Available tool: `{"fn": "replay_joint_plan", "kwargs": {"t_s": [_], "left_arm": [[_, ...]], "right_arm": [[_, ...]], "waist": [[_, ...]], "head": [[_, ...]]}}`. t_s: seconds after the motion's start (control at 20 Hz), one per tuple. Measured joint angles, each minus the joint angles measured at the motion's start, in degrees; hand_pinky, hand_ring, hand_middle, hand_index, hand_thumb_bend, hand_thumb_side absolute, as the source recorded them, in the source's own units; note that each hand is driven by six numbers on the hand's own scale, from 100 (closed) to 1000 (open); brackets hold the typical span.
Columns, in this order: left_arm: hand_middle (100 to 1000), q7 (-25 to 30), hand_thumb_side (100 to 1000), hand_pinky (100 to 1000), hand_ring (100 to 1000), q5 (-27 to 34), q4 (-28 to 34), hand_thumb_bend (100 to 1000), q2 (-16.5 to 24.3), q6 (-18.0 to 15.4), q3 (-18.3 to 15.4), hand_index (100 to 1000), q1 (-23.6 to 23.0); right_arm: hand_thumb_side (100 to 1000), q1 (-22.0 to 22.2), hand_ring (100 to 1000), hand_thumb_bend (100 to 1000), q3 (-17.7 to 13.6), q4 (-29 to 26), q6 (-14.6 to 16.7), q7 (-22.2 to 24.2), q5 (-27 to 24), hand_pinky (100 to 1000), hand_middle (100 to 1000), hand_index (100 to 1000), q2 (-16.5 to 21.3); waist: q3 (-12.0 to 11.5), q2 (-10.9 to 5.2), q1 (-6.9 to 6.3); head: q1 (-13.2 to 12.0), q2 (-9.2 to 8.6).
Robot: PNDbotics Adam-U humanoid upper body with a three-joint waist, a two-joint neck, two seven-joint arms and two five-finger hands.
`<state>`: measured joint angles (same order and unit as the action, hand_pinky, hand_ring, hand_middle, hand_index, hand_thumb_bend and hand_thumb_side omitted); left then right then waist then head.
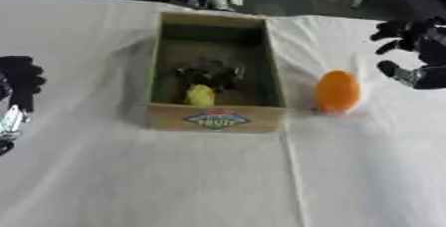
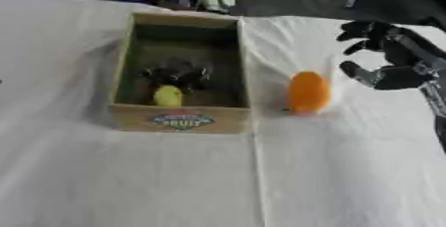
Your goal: Pick up objects on the table and place them in the box.
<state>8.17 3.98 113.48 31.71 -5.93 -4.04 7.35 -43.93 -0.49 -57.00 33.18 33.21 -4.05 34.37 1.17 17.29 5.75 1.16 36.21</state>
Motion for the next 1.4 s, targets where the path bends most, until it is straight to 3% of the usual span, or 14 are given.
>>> {"fn": "replay_joint_plan", "kwargs": {"t_s": [0.55, 1.1, 1.4], "left_arm": [[685, 0.74, 350, 724, 716, 0.13, 0.00, 100, -0.55, 0.47, 0.37, 829, 0.30], [685, 0.87, 357, 724, 716, 0.24, 0.00, 100, -0.98, 0.62, 0.37, 830, 0.28], [684, 0.88, 355, 724, 716, 0.24, 0.00, 100, -0.98, 0.62, 0.37, 830, 0.27]], "right_arm": [[328, -2.66, 845, 342, -0.19, 5.60, 1.94, -1.94, 9.25, 699, 729, 885, -4.08], [388, -2.21, 838, 350, 1.10, 8.45, 4.65, -4.65, 18.83, 695, 728, 881, -5.84], [353, -1.95, 799, 392, 1.59, 8.53, 5.82, -5.82, 24.78, 674, 679, 823, -5.97]], "waist": [[-0.98, 0.05, 0.15], [-1.12, 0.04, 0.40], [-1.08, 0.04, 0.39]], "head": [[0.49, 0.00], [0.55, 0.01], [0.53, 0.01]]}}
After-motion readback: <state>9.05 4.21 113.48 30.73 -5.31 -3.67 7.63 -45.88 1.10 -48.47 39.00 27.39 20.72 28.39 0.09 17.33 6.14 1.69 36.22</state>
